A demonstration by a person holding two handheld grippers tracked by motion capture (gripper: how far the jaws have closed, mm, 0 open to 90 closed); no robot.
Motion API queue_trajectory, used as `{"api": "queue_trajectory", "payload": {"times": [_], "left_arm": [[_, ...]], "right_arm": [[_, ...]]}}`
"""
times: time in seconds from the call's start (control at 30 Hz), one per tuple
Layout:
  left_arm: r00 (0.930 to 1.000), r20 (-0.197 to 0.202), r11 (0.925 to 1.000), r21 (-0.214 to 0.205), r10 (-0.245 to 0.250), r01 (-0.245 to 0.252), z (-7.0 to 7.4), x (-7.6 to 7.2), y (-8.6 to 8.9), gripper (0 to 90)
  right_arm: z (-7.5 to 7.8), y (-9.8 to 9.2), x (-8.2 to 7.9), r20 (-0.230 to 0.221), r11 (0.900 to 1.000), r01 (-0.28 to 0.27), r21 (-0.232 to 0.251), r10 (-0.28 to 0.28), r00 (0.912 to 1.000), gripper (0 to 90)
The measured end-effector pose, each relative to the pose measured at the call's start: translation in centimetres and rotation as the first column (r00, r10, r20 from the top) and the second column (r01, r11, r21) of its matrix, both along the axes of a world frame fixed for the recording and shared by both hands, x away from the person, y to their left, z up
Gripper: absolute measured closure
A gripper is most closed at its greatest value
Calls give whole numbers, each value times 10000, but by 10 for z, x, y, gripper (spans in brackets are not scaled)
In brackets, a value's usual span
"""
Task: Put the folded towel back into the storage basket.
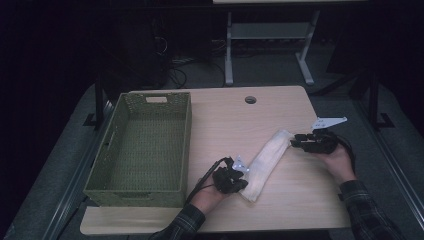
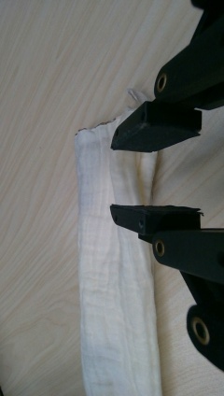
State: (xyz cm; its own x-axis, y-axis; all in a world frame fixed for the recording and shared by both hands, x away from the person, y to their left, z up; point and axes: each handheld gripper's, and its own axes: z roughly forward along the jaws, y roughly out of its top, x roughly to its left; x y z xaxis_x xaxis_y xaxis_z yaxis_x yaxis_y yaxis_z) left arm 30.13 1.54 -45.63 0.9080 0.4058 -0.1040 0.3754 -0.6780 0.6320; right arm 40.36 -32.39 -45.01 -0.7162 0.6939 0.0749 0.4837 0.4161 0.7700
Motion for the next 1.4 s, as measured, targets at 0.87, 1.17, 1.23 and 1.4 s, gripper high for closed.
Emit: {"api": "queue_trajectory", "payload": {"times": [0.87, 1.17, 1.23, 1.4], "left_arm": [[9839, 778, 9867, -108, -1611, 1624, 10, 11, -25, 620], [9625, 990, 9663, -241, -2526, 2561, 9, 19, -36, 419], [9585, 1033, 9625, -274, -2658, 2699, 10, 22, -39, 396], [9443, 1210, 9508, -116, -3061, 3096, 6, 27, -45, 360]], "right_arm": [[0, 7, 7, 56, 9997, -119, -210, 121, 9999, 592], [-3, 15, 33, -330, 9989, -4, -471, -12, 9995, 564], [-4, 16, 39, -348, 9988, -48, -485, 31, 9994, 564], [-3, 21, 44, -396, 9985, -81, -533, 60, 9992, 562]]}}
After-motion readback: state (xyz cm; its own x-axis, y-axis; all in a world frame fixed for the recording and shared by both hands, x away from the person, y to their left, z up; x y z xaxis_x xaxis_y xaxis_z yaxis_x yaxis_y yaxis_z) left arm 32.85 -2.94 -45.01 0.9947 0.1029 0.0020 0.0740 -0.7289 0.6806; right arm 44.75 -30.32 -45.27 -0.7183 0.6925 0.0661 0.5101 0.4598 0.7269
